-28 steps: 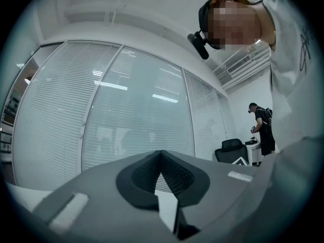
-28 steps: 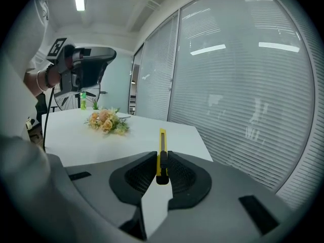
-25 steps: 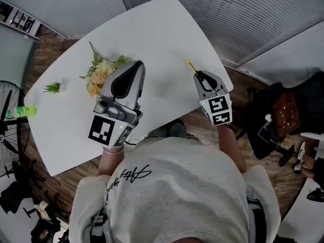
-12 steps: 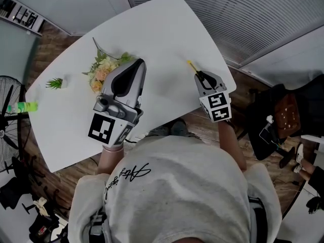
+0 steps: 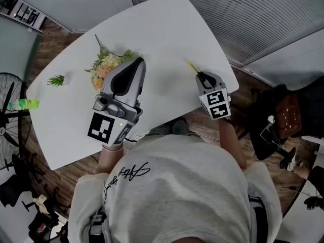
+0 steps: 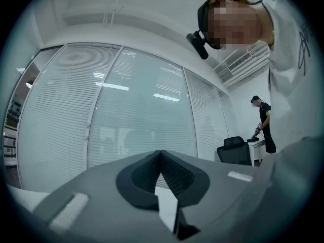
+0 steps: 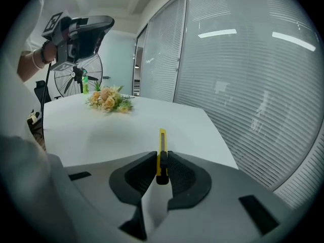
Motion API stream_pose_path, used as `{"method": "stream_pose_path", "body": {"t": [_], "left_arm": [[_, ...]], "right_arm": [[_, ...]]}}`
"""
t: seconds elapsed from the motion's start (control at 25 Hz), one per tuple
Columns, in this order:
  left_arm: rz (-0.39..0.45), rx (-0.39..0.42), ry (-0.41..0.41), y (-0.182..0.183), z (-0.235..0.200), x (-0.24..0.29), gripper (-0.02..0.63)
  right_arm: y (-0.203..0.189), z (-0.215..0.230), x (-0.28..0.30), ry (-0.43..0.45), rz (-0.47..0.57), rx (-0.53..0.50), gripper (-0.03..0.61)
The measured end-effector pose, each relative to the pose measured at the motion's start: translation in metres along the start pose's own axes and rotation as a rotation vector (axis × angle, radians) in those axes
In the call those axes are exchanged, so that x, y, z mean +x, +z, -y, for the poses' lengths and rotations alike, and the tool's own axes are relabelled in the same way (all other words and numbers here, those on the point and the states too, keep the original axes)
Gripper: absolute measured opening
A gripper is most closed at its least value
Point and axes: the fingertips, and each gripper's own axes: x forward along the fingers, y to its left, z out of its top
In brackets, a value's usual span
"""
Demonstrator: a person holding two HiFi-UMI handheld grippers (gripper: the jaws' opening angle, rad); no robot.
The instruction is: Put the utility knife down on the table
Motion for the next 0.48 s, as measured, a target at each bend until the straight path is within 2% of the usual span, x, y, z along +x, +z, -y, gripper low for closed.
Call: {"method": "stream_pose_path", "body": {"t": [0.48], "left_arm": [[0.000,-0.002,0.008,0.000,-0.004,-0.005,-0.008]], "right_arm": [[-0.012,-0.002,0.008,0.006,-0.074,-0.005,0.065]]}}
